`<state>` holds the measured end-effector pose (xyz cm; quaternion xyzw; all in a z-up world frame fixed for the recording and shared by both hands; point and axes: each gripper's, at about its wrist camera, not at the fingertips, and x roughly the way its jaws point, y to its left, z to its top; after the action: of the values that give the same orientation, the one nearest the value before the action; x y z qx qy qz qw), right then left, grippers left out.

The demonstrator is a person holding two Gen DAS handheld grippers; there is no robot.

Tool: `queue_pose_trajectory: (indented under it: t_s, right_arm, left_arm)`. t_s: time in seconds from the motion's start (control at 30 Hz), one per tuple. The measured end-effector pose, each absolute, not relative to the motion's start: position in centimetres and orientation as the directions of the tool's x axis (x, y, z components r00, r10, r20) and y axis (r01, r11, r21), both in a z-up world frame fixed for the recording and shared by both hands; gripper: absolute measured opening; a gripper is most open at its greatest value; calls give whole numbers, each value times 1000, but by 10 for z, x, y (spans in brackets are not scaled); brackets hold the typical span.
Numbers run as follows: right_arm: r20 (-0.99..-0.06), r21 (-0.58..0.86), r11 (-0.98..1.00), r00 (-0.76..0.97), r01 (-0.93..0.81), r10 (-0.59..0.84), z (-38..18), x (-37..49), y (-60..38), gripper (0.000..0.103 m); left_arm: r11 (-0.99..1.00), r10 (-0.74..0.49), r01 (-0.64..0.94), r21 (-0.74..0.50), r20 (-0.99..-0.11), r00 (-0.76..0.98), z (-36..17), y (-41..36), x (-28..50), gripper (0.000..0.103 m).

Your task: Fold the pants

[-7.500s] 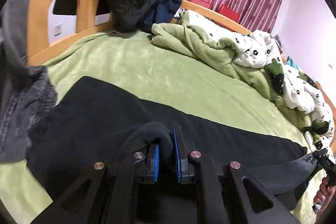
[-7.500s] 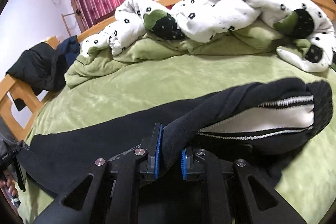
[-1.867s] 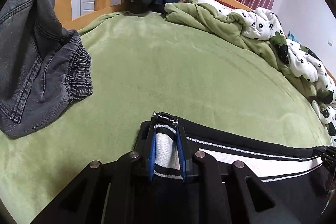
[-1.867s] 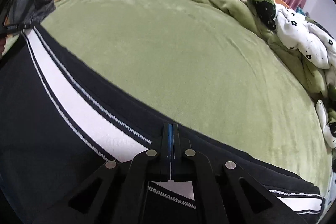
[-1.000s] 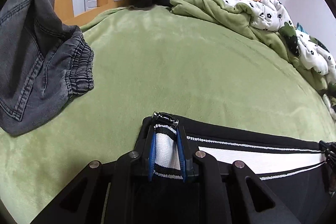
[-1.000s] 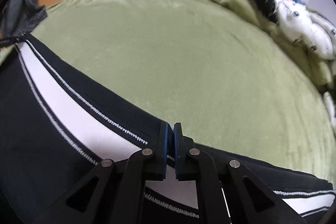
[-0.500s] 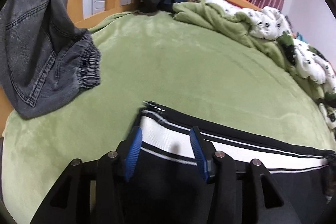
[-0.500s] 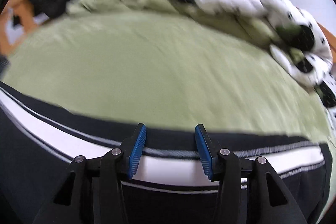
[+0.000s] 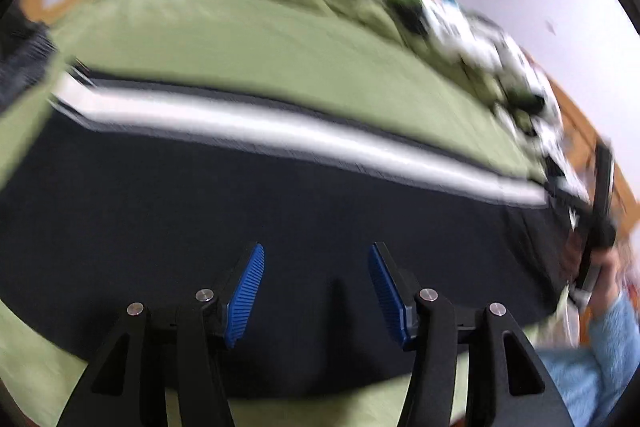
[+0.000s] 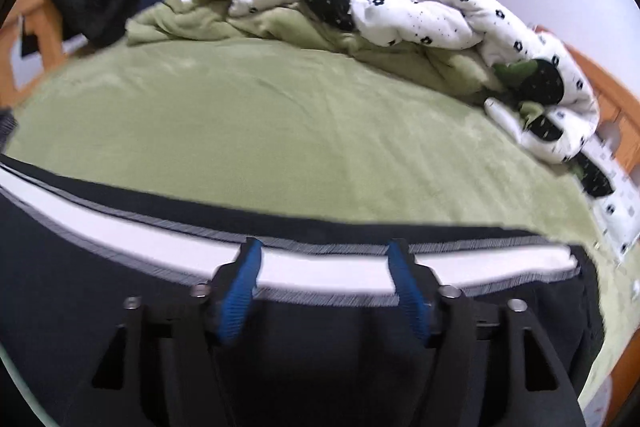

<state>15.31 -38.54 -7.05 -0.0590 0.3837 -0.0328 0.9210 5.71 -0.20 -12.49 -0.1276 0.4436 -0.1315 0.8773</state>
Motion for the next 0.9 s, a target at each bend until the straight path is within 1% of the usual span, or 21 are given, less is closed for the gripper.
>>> queue_pose_trajectory:
  t_s: [0.03,0.07,0.1,0.13,0.2,0.27,0.33,0.4,0.47,0.5,0.57,0.6,0.67,0.7,0.77,0.8,0.83,0.87,0.9]
  right_arm:
    - [-712,-96,995,697,19,-82,-68,144,-387,66]
    - [-723,-55,998,689,22,-55,-68,133,-389,66]
    - [-734,-23,1000,679,16,-27,-69,123,-390,66]
    - [-742,-7,1000,671,10,-12,-70,115,-391,66]
    - [-746,-9,1000,665,15,-17,-74,90,-393,66]
    - [-741,-9,999,670,47,-38,-78,68,-397,66]
    - [-741,10,998,670,62,-34,-82,52,-398,66]
    - [-748,11,996,662,86,-49,-85,46,-398,66]
    - [-757,21,993,651,120,-62,-86,43,-393,66]
    - [-756,33,992,652,122,-55,-85,44,-390,66]
    - [-752,51,992,658,113,-36,-81,48,-382,66]
    - [-750,54,993,661,104,-29,-78,50,-377,66]
    - [-748,57,995,664,82,-12,-74,55,-367,66]
    - [-741,62,995,672,75,-5,-70,57,-361,66]
    - [-728,64,996,686,67,1,-65,59,-350,66]
    - [-721,57,996,693,63,-3,-63,59,-345,66]
    - [-708,42,997,706,57,-11,-59,61,-338,66]
    - [-701,33,998,713,53,-15,-58,61,-333,66]
    - [-694,27,999,720,43,-12,-56,63,-328,66]
  left_arm:
    - [944,-324,133,-304,-764,558,-133,-15,51,52]
    - [963,-269,139,-232,-773,574,-137,-25,44,52]
    - [980,-195,155,-126,-773,604,-139,-35,35,52]
    - [985,-147,165,-56,-774,616,-139,-40,28,52]
    - [990,-91,143,1,-771,631,-133,-37,18,52]
    - [999,-37,51,-6,-779,626,-127,-13,12,52]
    - [998,-35,-21,-60,-789,613,-124,17,7,52]
    - [978,-112,-67,-198,-767,631,-122,50,-3,52]
    - [919,-246,-70,-389,-702,668,-117,80,-17,52]
    - [897,-264,-89,-432,-688,676,-116,89,-20,52]
    - [882,-234,-160,-442,-709,666,-122,103,-26,53]
    - [869,-245,-177,-461,-715,655,-129,110,-28,53]
    - [830,-294,-184,-527,-694,657,-140,122,-29,53]
    - [799,-321,-187,-572,-668,672,-144,129,-31,53]
    - [758,-332,-205,-619,-636,697,-146,141,-29,53]
    - [740,-314,-231,-632,-628,712,-147,150,-25,52]
    - [723,-295,-255,-642,-621,726,-148,159,-19,47]
    - [699,-277,-285,-656,-615,738,-151,170,-11,39]
    - [677,-275,-303,-671,-612,741,-154,178,-3,36]
